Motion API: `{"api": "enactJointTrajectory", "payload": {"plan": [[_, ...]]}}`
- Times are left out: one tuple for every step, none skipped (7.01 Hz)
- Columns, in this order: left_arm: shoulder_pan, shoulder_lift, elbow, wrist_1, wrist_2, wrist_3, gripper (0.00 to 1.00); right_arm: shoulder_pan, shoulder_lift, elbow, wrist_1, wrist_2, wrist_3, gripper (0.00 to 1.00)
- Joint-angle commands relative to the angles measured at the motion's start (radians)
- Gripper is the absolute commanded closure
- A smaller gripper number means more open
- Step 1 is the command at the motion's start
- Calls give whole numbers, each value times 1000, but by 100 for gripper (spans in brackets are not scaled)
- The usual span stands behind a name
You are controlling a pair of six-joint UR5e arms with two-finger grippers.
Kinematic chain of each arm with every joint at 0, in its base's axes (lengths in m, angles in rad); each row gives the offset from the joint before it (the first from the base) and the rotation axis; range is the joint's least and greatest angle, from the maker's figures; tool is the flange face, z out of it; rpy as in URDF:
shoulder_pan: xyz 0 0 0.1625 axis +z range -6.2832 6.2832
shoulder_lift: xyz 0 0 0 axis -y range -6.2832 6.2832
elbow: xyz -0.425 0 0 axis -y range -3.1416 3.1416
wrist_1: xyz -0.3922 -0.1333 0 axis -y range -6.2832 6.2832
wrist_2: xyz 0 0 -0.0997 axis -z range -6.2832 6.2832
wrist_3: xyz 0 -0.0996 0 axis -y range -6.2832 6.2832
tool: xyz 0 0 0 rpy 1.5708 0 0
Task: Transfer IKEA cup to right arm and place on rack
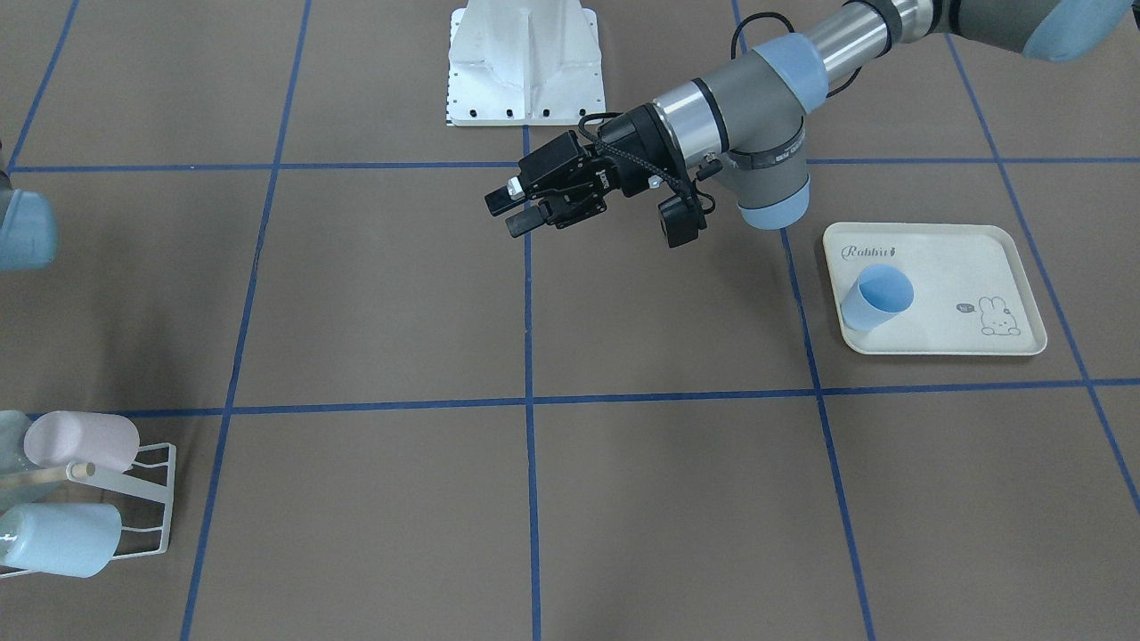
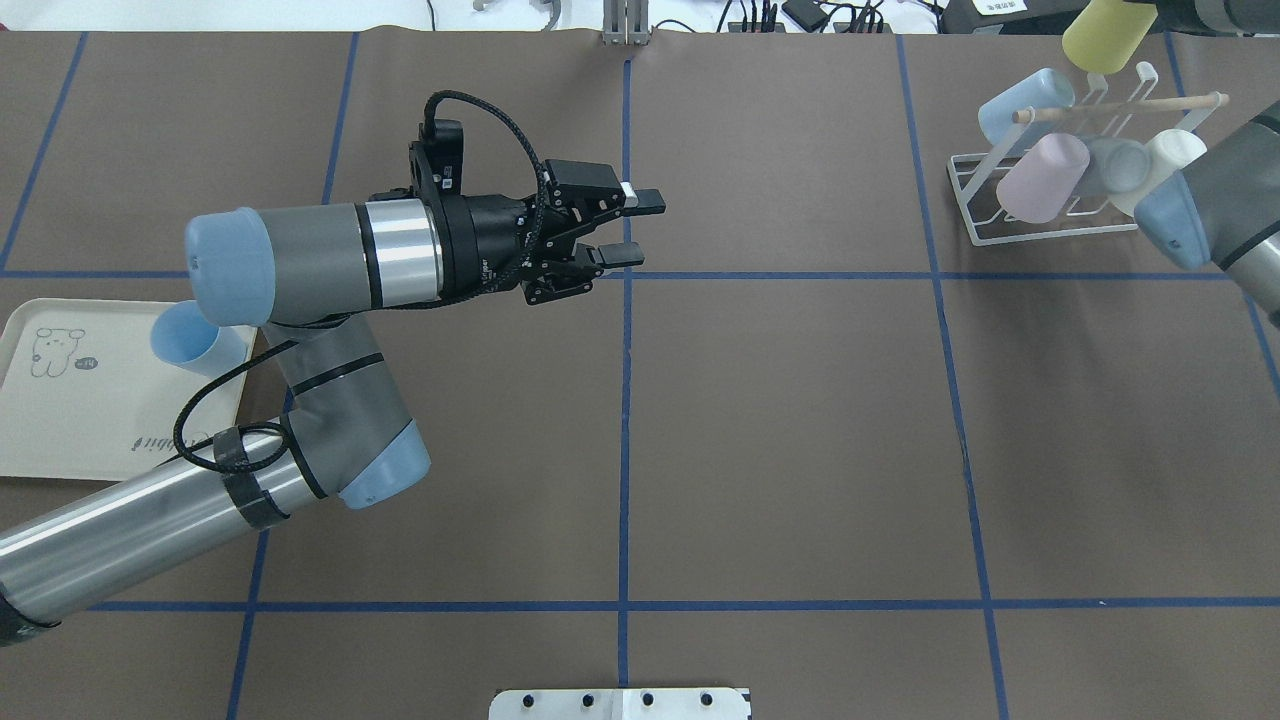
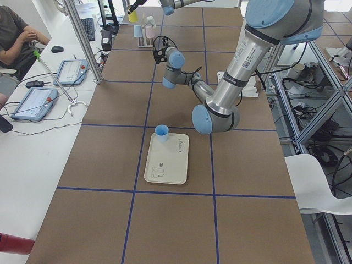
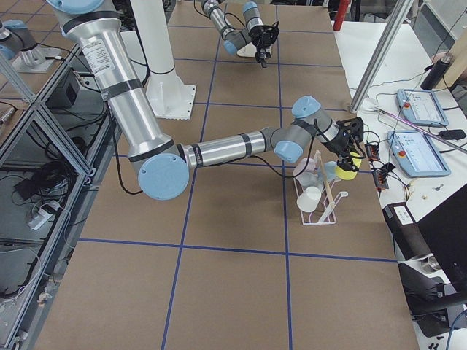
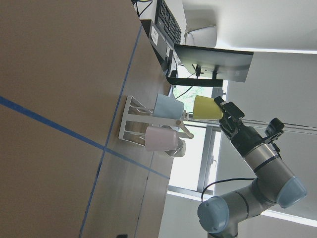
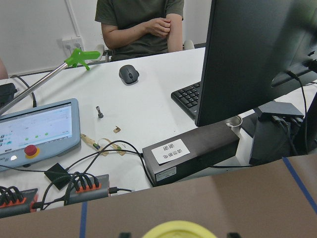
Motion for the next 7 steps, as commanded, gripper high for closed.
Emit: {"api": "enactJointTrajectory", "payload": {"plan": [[0,-3,-2,0,2,-1,31,0,-23,-4,1,1,0,100],[0,-3,-3,3,2,-1,31,-1,-27,-4,1,0,0,100],[0,-5,-5,14,2,-1,31,-1,-34,-4,1,1,1,100],[0,-5,-9,14,6,-1,31,-3,-38,-4,1,1,4,100],[0,-5,-9,14,8,-1,31,-3,-38,-4,1,3,6,100],[0,-5,-11,15,8,-1,31,-6,-38,-4,1,3,8,100],[0,-3,-11,14,8,-1,31,-12,-38,-6,1,3,8,100]]}}
